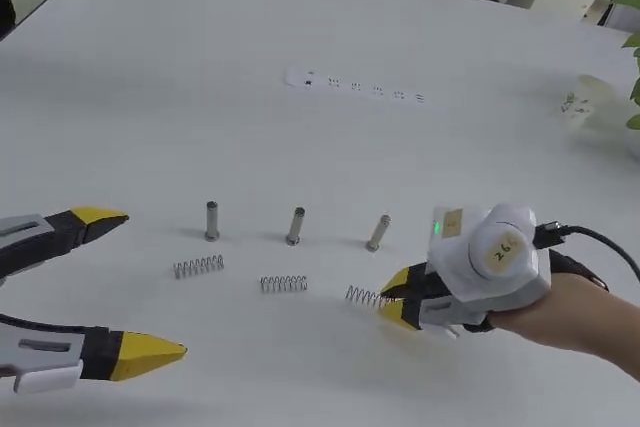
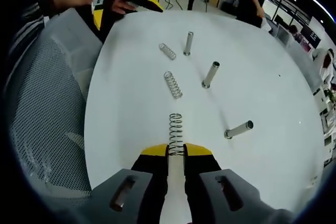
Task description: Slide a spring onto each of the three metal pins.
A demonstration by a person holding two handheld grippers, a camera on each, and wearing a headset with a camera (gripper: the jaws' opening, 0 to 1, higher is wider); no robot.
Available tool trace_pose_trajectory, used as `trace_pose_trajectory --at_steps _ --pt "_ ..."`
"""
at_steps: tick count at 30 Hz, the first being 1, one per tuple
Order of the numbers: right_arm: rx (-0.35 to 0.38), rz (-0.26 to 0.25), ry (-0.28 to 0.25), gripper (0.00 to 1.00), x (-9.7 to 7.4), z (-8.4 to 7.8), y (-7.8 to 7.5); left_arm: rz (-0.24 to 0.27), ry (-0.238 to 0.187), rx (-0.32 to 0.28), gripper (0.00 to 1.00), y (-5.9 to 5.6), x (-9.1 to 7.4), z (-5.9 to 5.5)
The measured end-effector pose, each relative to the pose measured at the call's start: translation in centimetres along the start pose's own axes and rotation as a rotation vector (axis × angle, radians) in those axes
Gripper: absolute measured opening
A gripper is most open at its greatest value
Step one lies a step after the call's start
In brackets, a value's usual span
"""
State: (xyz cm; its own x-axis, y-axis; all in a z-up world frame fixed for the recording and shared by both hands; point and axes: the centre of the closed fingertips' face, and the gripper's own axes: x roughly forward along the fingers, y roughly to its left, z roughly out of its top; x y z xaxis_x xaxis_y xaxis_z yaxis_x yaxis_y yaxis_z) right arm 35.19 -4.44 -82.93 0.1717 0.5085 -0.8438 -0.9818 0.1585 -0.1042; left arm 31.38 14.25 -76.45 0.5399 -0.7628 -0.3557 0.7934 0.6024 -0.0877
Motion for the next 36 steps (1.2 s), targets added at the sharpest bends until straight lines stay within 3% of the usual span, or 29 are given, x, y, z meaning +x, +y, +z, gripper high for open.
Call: trace_pose_trajectory --at_steps 11,17,27,31,36 --pt "-0.102 0.013 -0.073 0.08 -0.9 4.2 1.4 -0.088 -0.028 -0.009 0.78 -1.2 1.7 1.0" --pt "-0.133 0.013 -0.084 0.08 -1.0 5.2 1.7 -0.162 -0.014 -0.006 0.68 -1.6 2.9 1.0" --pt "-0.178 0.01 -0.084 0.08 -1.2 6.0 2.1 -0.25 -0.05 -0.021 0.52 -2.4 4.8 2.0" --pt "-0.189 0.009 -0.086 0.08 -1.2 6.3 2.3 -0.281 -0.048 -0.008 0.44 -3.2 5.7 2.1" --pt "-0.195 0.019 -0.113 0.08 -1.6 7.4 2.9 -0.328 -0.075 -0.001 0.36 -4.6 6.8 3.2"
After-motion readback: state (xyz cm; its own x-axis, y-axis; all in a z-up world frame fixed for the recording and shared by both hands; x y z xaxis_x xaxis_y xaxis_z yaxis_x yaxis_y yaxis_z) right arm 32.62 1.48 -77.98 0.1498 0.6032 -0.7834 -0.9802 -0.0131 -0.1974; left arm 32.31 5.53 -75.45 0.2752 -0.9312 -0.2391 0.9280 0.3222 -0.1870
